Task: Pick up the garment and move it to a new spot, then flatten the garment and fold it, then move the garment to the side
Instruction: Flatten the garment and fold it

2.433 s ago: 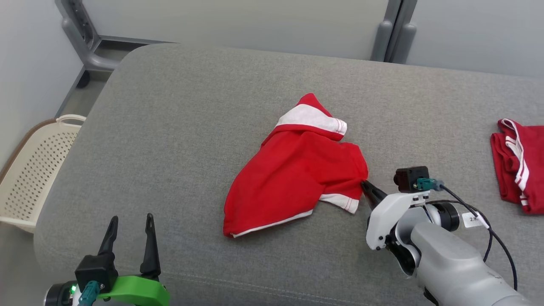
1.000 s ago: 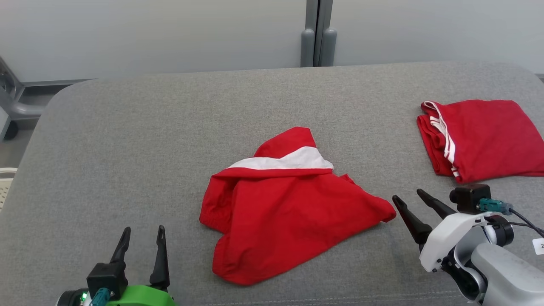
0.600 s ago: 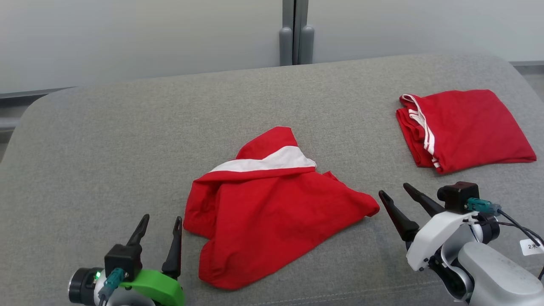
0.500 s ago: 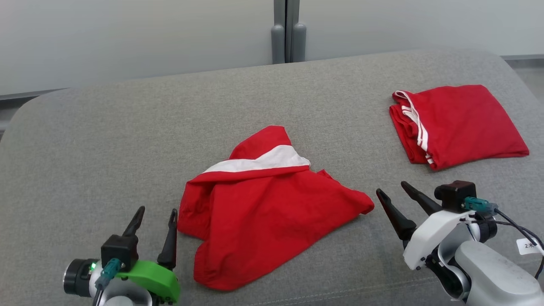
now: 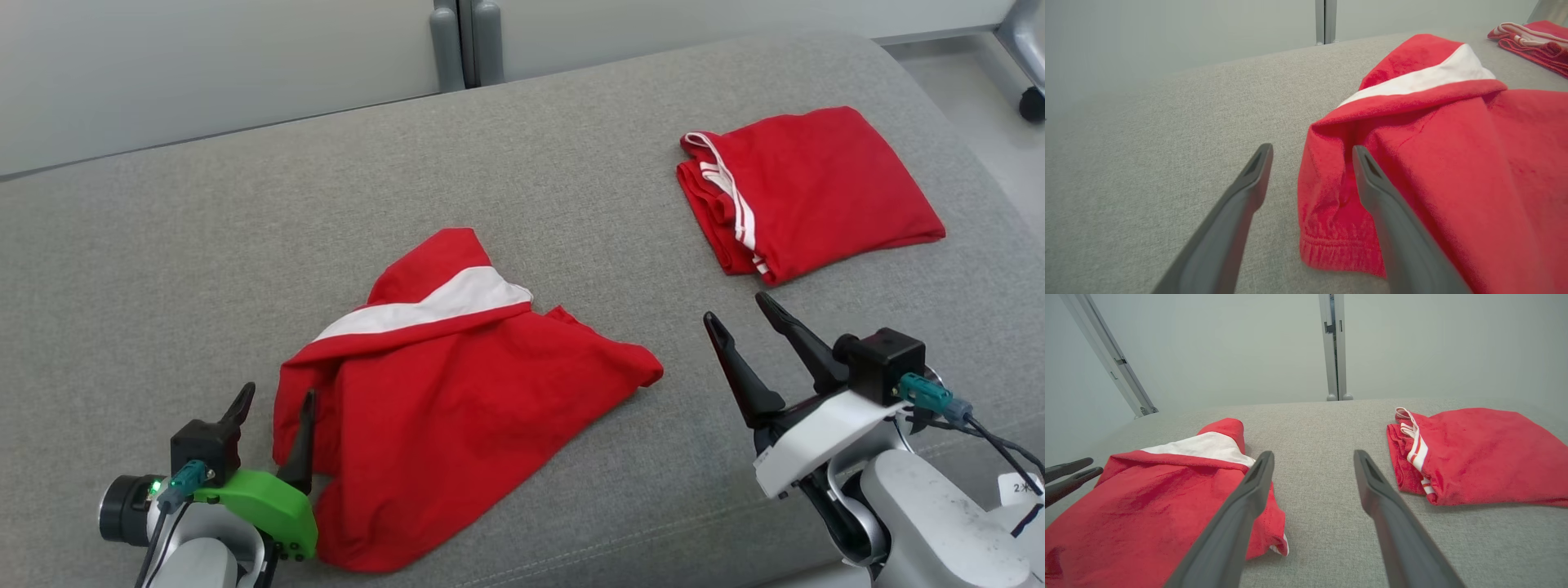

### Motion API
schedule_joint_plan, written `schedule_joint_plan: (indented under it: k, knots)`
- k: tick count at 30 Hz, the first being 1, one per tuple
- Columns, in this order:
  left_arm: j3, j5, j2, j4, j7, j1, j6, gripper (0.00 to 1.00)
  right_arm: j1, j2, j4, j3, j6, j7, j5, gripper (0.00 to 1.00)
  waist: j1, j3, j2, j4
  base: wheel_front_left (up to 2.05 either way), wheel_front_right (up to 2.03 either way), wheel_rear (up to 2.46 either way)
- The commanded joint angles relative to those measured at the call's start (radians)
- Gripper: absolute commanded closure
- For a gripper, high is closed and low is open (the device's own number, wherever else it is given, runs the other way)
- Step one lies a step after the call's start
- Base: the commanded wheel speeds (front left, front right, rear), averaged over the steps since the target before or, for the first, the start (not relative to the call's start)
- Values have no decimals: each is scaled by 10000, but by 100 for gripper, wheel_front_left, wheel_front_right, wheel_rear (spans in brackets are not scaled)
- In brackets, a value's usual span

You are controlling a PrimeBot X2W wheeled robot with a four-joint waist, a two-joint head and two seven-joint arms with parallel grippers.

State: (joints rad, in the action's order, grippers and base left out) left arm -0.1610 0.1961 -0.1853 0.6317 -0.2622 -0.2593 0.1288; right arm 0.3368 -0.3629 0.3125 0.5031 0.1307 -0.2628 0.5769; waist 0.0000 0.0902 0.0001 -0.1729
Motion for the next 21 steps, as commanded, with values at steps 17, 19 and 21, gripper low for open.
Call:
schedule_joint_plan:
  k: [17, 19, 21]
  knots:
    - [-1668, 1403, -897, 1641, -15, -1390, 19, 100, -636, 376, -465, -556, -3, -38, -794, 0, 0, 336, -1, -388, 0, 0, 0]
    - [-1737, 1417, -989, 1565, -15, -1531, 19, 100, -656, 384, -462, -559, -3, -38, -795, 0, 0, 317, -1, -369, 0, 0, 0]
    - [-1864, 1422, -1196, 1413, -14, -1770, 19, 100, -678, 398, -459, -551, -3, -38, -807, 0, 0, 280, -1, -339, 0, 0, 0]
